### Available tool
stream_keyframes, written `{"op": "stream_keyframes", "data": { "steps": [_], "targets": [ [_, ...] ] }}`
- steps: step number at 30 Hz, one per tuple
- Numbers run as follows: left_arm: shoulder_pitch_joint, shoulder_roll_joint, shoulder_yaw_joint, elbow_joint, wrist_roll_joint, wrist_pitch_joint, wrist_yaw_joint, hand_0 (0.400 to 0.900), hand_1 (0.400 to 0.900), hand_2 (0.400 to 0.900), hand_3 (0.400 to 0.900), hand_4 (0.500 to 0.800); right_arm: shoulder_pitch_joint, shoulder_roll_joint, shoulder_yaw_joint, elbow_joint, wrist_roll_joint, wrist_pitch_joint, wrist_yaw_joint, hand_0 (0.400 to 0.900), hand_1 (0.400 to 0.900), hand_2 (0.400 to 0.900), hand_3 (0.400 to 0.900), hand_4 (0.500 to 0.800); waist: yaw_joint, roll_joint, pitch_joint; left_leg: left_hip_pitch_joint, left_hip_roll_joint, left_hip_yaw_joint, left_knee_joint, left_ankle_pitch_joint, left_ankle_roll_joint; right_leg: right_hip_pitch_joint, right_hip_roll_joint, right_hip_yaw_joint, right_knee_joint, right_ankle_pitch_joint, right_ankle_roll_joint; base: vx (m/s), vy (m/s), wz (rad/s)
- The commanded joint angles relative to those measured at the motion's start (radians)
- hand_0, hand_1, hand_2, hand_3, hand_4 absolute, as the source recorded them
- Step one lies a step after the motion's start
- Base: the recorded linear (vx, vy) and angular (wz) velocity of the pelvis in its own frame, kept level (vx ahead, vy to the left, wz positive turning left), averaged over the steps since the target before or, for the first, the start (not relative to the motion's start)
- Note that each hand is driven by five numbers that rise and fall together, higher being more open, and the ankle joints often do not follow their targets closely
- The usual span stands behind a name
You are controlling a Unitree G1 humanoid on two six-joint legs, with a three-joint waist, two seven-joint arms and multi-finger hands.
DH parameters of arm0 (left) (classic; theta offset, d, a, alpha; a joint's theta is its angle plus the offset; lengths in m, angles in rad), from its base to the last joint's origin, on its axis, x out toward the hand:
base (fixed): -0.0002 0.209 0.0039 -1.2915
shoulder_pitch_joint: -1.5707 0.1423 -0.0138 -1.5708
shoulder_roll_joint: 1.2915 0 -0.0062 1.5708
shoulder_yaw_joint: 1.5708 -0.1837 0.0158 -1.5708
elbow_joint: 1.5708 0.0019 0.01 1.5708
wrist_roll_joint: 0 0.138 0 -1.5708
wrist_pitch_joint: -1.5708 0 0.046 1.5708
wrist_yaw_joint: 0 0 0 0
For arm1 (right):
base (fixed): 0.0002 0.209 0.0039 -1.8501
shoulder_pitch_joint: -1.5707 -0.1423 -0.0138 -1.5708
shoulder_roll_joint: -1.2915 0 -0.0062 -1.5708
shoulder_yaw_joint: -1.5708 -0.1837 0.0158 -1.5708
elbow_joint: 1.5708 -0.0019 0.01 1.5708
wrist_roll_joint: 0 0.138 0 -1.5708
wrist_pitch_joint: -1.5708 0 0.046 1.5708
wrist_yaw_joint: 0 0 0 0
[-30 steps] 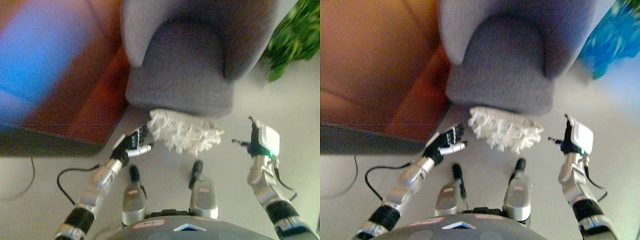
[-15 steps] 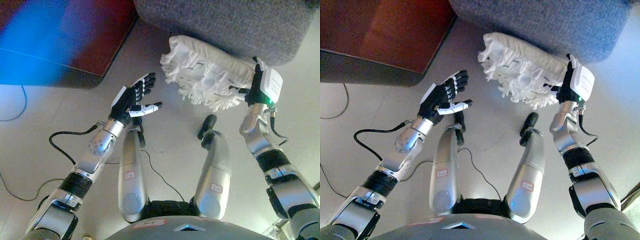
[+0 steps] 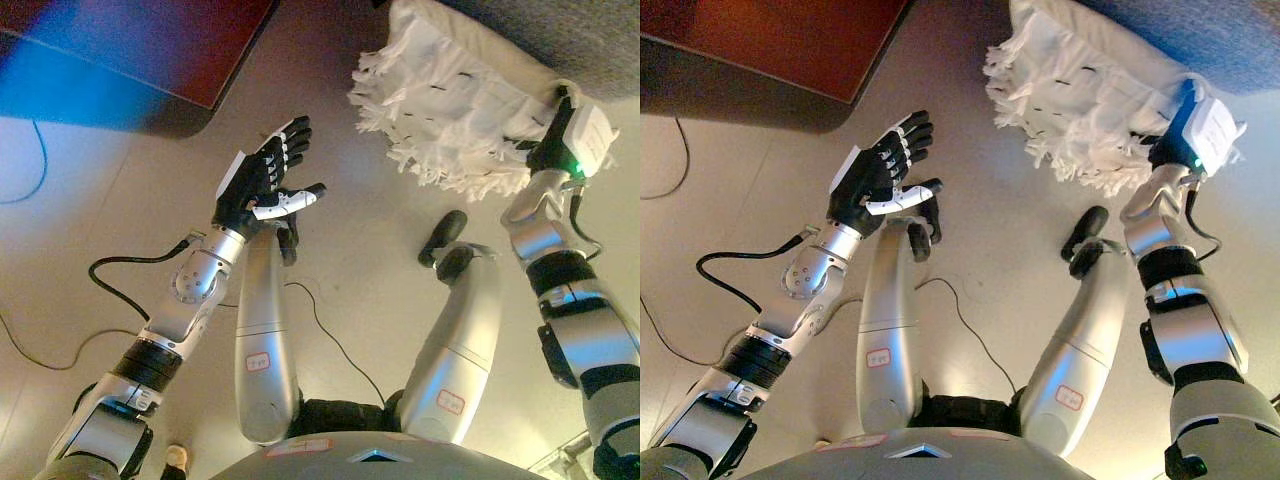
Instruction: Pick up the pillow and put it on the sofa.
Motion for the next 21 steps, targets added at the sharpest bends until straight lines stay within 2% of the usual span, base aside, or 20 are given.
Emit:
{"op": "stream_keyframes", "data": {
  "steps": [1, 3, 4, 5, 6, 11, 16, 21],
  "targets": [
    [-0.028, -0.019, 0.004, -0.148, -0.052, -0.078, -0.047, 0.900, 0.900, 0.900, 0.900, 0.800, -0.095, -0.064, 0.027, 0.102, 0.072, 0.049, 0.021, 0.900, 0.900, 0.900, 0.900, 0.800, 0.050, 0.073, 0.000, 0.040, 0.060, -0.073, 0.075, -0.139, 0.014, -0.039, -0.044, 0.107, 0.023, 0.042, 0.057, 0.01, -0.037, 0.17],
    [-0.039, -0.022, -0.007, -0.145, -0.065, -0.068, -0.056, 0.900, 0.900, 0.900, 0.900, 0.800, -0.134, -0.050, 0.032, 0.153, 0.118, 0.063, 0.058, 0.900, 0.900, 0.900, 0.900, 0.800, 0.061, 0.075, 0.000, 0.026, 0.057, -0.079, 0.086, -0.138, 0.013, -0.050, -0.052, 0.105, 0.034, 0.041, 0.057, 0.01, -0.032, 0.14],
    [-0.046, -0.027, -0.013, -0.144, -0.068, -0.059, -0.063, 0.900, 0.900, 0.900, 0.900, 0.800, -0.158, -0.043, 0.038, 0.177, 0.121, 0.070, 0.081, 0.563, 0.563, 0.563, 0.563, 0.598, 0.066, 0.076, 0.000, 0.019, 0.056, -0.081, 0.088, -0.136, 0.012, -0.055, -0.055, 0.105, 0.037, 0.040, 0.057, 0.01, -0.015, 0.11],
    [-0.053, -0.033, -0.018, -0.144, -0.065, -0.050, -0.070, 0.900, 0.900, 0.900, 0.900, 0.800, -0.178, -0.038, 0.046, 0.193, 0.139, 0.074, 0.099, 0.563, 0.563, 0.563, 0.563, 0.598, 0.071, 0.077, 0.000, 0.015, 0.055, -0.082, 0.086, -0.132, 0.011, -0.059, -0.058, 0.104, 0.038, 0.042, 0.057, 0.01, -0.005, 0.10],
    [-0.056, -0.036, -0.020, -0.145, -0.061, -0.044, -0.074, 0.900, 0.900, 0.900, 0.900, 0.800, -0.190, -0.033, 0.050, 0.197, 0.155, 0.078, 0.112, 0.400, 0.400, 0.400, 0.400, 0.500, 0.073, 0.077, 0.000, 0.014, 0.054, -0.083, 0.083, -0.130, 0.009, -0.060, -0.060, 0.102, 0.039, 0.043, 0.057, 0.01, -0.005, 0.10],
    [-0.054, -0.055, -0.027, -0.146, -0.051, -0.033, -0.063, 0.900, 0.900, 0.900, 0.900, 0.800, -0.210, -0.006, 0.049, 0.167, 0.231, 0.076, 0.129, 0.400, 0.400, 0.400, 0.400, 0.500, 0.077, 0.070, 0.000, 0.031, 0.056, -0.079, 0.060, -0.111, 0.002, -0.046, -0.063, 0.095, 0.033, 0.054, 0.060, 0.01, 0.008, 0.03],
    [-0.056, -0.060, -0.023, -0.160, -0.052, -0.006, -0.047, 0.900, 0.900, 0.900, 0.900, 0.800, -0.182, 0.018, 0.024, 0.114, 0.246, 0.087, 0.090, 0.400, 0.400, 0.400, 0.400, 0.500, 0.075, 0.056, 0.000, 0.053, 0.065, -0.080, 0.034, -0.095, -0.006, -0.030, -0.060, 0.087, 0.017, 0.070, 0.067, 0.00, 0.000, 0.00],
    [-0.062, -0.080, -0.023, -0.148, -0.104, 0.021, -0.018, 0.900, 0.900, 0.900, 0.900, 0.800, -0.170, 0.034, 0.012, 0.100, 0.248, 0.070, 0.058, 0.400, 0.400, 0.400, 0.400, 0.500, 0.073, 0.044, 0.000, 0.106, 0.078, -0.065, -0.035, -0.070, -0.012, 0.018, -0.054, 0.061, -0.029, 0.084, 0.067, 0.00, 0.000, 0.00]
  ]
}}
